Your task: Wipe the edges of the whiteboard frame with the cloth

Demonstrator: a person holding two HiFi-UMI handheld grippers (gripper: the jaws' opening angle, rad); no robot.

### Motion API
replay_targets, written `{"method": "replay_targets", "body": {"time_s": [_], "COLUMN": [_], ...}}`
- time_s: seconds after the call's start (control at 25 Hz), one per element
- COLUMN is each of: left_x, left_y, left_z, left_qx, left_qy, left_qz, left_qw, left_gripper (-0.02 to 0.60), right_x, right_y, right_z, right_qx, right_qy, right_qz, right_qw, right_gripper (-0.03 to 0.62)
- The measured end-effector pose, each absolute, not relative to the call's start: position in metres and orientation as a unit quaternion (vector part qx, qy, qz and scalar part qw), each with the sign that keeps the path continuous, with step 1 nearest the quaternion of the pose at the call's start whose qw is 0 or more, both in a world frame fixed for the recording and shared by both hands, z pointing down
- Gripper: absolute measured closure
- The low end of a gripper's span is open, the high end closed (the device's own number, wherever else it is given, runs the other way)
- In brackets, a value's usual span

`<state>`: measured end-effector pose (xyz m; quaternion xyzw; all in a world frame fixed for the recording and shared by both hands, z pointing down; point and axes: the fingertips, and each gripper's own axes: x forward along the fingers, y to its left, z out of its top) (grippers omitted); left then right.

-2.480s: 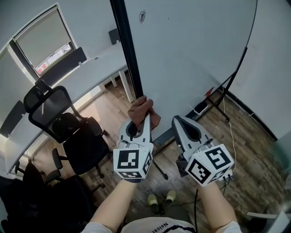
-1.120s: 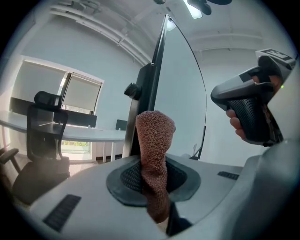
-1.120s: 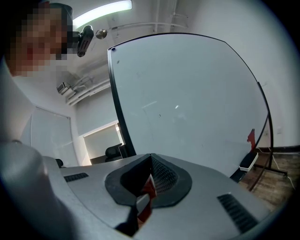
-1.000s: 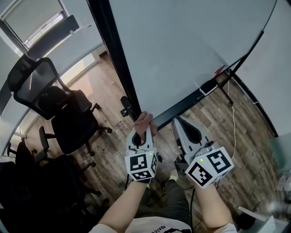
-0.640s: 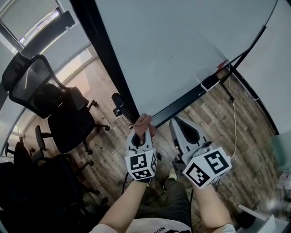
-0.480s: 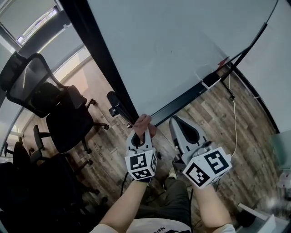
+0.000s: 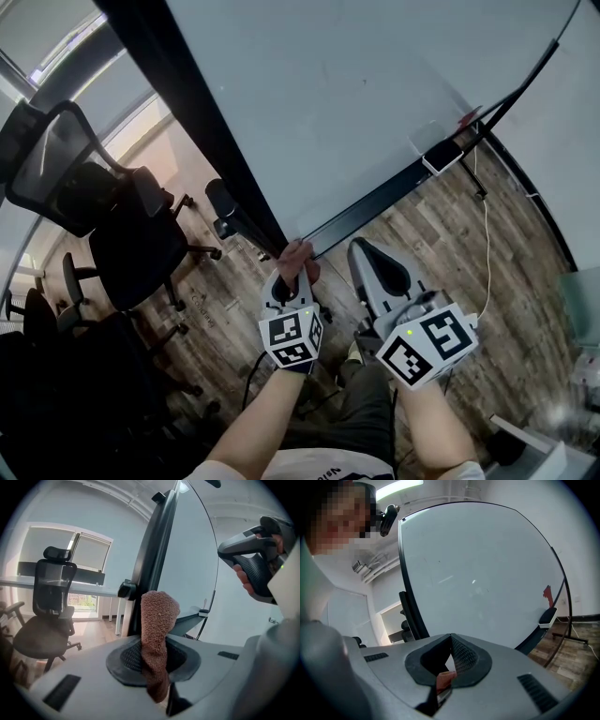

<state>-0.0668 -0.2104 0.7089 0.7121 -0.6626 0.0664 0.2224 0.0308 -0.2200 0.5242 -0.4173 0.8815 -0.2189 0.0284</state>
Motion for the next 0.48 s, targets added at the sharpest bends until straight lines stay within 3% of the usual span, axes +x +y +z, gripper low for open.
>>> {"method": "replay_targets", "body": {"time_s": [0.48], "left_x": [-0.059], "left_y": [-0.206], "left_z": [0.743], "left_qx": [0.727], "left_qy": [-0.646], "left_qz": [0.103], "left_qw": [0.209], "left_gripper": [0.515], "right_x": [0.028], "right_y": [-0.216], "right_z": [0.546], "right_qx": [-0.414], "right_qy": [0.883], "right_qz": [-0.221], "right_qw": [0.013], "right_gripper": [0.589]}}
